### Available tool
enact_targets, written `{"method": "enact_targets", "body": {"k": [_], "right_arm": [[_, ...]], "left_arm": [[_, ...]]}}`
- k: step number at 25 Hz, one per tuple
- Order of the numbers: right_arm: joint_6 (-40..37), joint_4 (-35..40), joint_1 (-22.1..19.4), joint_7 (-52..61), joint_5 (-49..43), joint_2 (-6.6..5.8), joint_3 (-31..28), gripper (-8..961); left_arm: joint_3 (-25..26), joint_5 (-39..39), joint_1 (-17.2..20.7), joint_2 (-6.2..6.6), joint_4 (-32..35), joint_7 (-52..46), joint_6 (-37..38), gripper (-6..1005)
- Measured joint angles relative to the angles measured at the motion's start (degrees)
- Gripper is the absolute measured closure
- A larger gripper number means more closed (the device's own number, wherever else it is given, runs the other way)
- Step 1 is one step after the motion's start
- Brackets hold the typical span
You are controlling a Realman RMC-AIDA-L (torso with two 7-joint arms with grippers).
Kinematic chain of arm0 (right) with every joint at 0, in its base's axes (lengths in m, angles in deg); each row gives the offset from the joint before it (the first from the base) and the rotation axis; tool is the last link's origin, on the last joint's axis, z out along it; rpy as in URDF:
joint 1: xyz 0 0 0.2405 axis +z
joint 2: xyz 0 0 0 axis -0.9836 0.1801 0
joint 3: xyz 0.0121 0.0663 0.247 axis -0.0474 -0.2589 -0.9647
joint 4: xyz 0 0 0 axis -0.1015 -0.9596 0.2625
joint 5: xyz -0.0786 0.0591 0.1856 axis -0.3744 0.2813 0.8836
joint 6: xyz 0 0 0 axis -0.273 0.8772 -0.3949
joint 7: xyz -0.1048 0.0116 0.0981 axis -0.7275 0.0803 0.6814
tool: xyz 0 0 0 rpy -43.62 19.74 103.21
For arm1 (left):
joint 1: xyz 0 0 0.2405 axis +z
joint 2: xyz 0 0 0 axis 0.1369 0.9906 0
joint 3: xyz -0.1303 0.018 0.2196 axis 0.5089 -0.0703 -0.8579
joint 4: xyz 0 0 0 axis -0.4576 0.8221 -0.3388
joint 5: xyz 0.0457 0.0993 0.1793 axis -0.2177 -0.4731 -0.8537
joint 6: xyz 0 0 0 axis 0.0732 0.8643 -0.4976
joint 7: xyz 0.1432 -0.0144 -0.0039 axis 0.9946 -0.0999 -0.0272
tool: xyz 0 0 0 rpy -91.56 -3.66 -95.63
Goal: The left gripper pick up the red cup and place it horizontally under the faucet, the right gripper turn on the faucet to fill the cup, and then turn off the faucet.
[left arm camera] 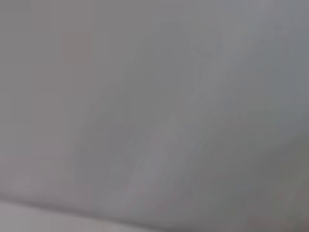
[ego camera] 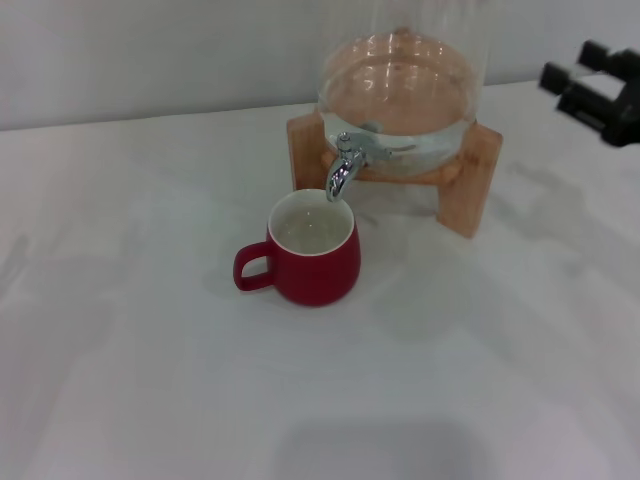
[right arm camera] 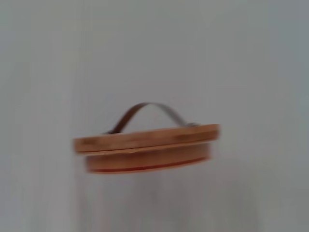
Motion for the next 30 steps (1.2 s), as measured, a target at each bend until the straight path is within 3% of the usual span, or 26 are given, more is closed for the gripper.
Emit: {"method": "enact_targets", "body": {"k": [6, 12, 16, 23, 30], "right_arm": [[-1.8, 1.7, 2.7, 1.3, -3.5, -0.16, -4.7, 322], [-2.2, 2.3, 3.7, 2.2, -4.8, -0.15, -6.7, 322], [-2.5, 3.7, 3.7, 2.2, -4.8, -0.09, -8.4, 322], [-2.8, 6.1, 3.6, 2.7, -4.4, 0.04, -11.2, 322], [-3.2, 7.8, 3.8, 4.6, -4.6, -0.11, -14.0, 322]], "left_arm": [[0.5, -3.7, 1.3, 0.41, 1.6, -10.5, -1.9, 210], [-0.8, -10.2, 5.3, -1.25, 12.1, -16.2, -3.3, 210], [-5.0, -11.2, 7.3, -1.36, 16.1, -10.8, -3.4, 212], [-4.4, 1.0, 7.9, -1.29, 10.8, 2.1, -7.4, 213], [-4.0, 5.5, 9.5, -1.42, 9.7, 12.1, -14.5, 213]]}}
